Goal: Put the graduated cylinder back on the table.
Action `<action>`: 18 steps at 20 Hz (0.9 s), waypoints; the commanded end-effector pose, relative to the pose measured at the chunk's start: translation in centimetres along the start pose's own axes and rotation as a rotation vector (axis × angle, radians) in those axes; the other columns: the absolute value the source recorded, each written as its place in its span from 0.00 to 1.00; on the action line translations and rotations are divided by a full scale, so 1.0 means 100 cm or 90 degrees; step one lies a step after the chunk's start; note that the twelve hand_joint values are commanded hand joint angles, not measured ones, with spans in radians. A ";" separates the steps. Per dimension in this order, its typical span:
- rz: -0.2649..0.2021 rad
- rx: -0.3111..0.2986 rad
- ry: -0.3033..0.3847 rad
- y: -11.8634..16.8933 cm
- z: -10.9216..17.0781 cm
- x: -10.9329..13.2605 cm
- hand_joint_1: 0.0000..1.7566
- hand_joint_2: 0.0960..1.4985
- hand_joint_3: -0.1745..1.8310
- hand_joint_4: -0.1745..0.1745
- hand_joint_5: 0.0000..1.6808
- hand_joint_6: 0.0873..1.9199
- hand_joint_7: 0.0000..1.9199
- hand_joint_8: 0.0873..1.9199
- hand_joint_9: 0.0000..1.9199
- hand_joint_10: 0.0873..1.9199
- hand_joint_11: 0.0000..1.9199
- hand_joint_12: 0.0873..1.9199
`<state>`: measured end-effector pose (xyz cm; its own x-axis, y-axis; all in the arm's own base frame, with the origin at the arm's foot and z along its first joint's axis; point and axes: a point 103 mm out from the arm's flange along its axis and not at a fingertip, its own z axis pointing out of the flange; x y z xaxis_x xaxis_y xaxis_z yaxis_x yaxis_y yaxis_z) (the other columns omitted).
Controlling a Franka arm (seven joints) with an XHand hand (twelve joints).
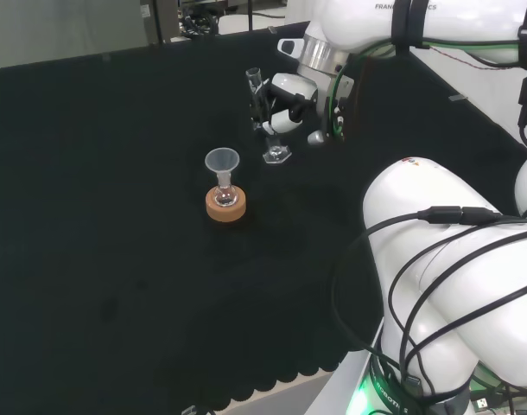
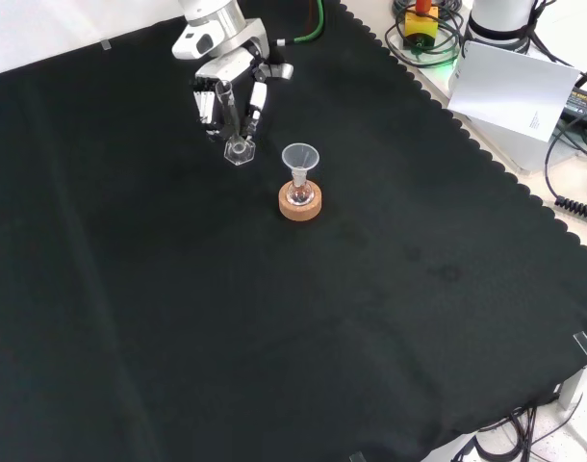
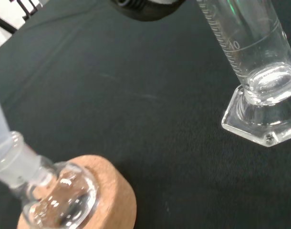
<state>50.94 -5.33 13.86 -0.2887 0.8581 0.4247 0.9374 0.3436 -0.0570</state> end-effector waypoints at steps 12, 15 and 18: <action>0.013 -0.091 0.042 0.015 0.029 -0.021 0.72 0.73 0.09 0.00 0.57 0.51 0.52 0.50 0.78 0.00 0.69 0.34; 0.016 -0.096 0.047 0.016 0.031 -0.023 0.72 0.73 0.09 0.00 0.57 0.51 0.52 0.50 0.78 0.00 0.69 0.34; 0.010 -0.091 0.063 0.014 0.032 -0.029 0.72 0.73 0.09 0.00 0.57 0.51 0.52 0.50 0.78 0.00 0.69 0.34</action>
<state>52.52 -5.56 10.06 -0.2577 0.8321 0.4912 0.9634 0.2602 0.0646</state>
